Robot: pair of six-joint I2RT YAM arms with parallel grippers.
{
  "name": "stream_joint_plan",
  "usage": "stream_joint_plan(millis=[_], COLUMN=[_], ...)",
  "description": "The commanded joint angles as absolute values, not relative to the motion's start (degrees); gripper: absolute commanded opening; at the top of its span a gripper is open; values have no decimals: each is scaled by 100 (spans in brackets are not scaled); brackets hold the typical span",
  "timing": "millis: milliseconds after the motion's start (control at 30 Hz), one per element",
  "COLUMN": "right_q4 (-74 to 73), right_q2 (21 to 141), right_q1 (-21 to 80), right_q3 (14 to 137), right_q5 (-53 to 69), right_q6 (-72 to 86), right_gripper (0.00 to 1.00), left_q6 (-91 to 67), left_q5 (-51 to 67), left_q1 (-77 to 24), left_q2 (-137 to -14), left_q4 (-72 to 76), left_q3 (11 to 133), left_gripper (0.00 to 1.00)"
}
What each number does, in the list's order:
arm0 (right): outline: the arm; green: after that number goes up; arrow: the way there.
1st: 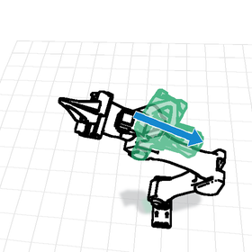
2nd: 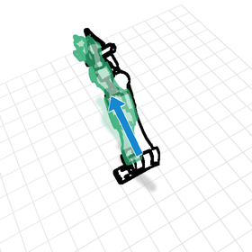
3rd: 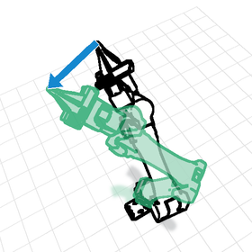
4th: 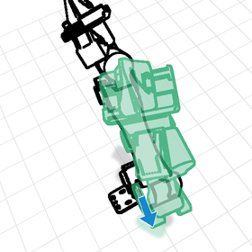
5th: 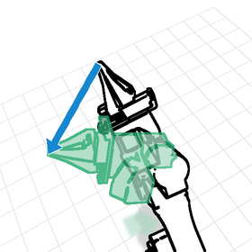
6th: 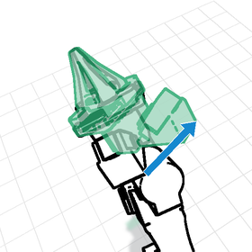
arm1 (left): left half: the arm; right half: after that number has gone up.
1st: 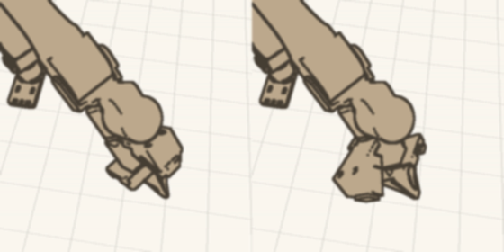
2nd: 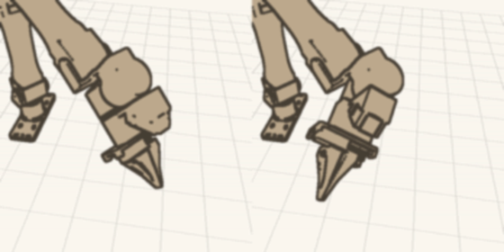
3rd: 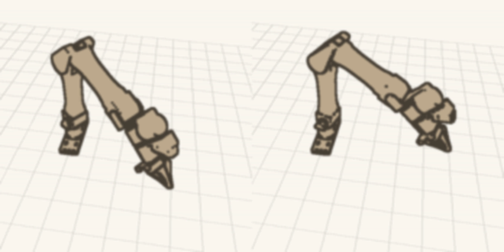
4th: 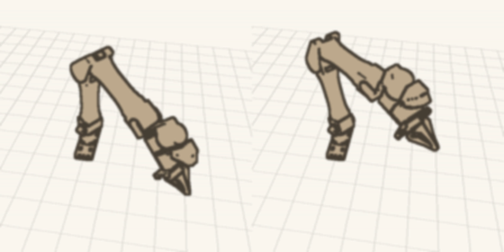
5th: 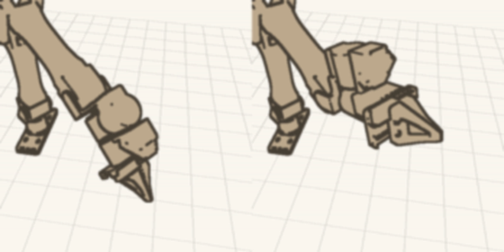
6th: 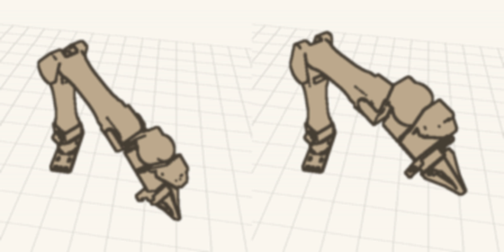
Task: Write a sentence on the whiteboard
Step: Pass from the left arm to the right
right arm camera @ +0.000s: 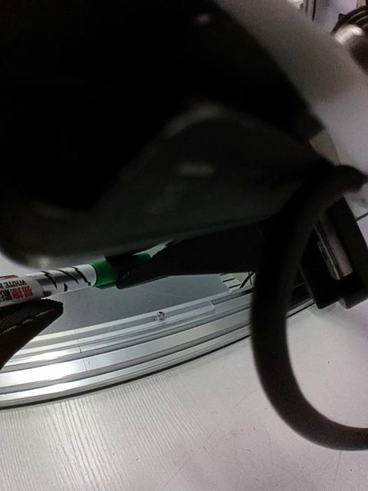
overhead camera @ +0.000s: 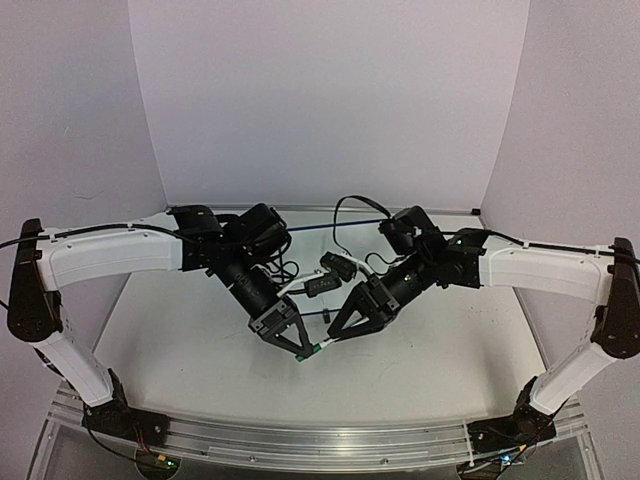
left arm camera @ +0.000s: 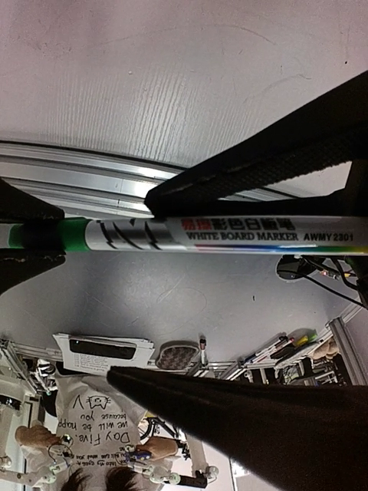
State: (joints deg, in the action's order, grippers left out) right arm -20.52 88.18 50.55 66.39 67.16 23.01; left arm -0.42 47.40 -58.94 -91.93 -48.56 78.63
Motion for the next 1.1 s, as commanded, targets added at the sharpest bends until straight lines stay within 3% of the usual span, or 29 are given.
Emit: stream_joint_plan(millis=[0,300,500,567,600,733,767,867,1067], right_q4=[-1925,-1939,-2000,-2018,-2013,-1940,-1855,-1237,-592], right_q2=[8833,8880,8886,8864,8830,8643,8573,8307,8097], right_q1=[5123,5133,5132,5127,5124,5026,4974,4818,4749], right_q3=[6750,6715,6662,6631,6612,6570,6544,6304,6180], right_q5=[6831,6758,6494,6330,6244,5847,5789,5807,5893], right_q6=[2240,2211,2095,2020,1966,1903,1943,2325,2756], right_gripper=[44,21,0,0,0,0,0,0,0], left_q6=[175,206,227,200,163,-262,-371,-917,-1882], left_q5=[4781,4732,4648,4548,4494,4346,4314,4212,4217], left_q1=[-5903,-5906,-5906,-5898,-5887,-5772,-5746,-5626,-5563], left_q2=[-9219,-9189,-9175,-9138,-9102,-8694,-8514,-8015,-7490], left_q4=[-4921,-4932,-4951,-4931,-4898,-4271,-3991,-3097,-1516], left_q3=[8087,8086,8113,8113,8084,7686,7502,6891,6100], left_gripper=[0,0,0,1,7,58,66,76,83])
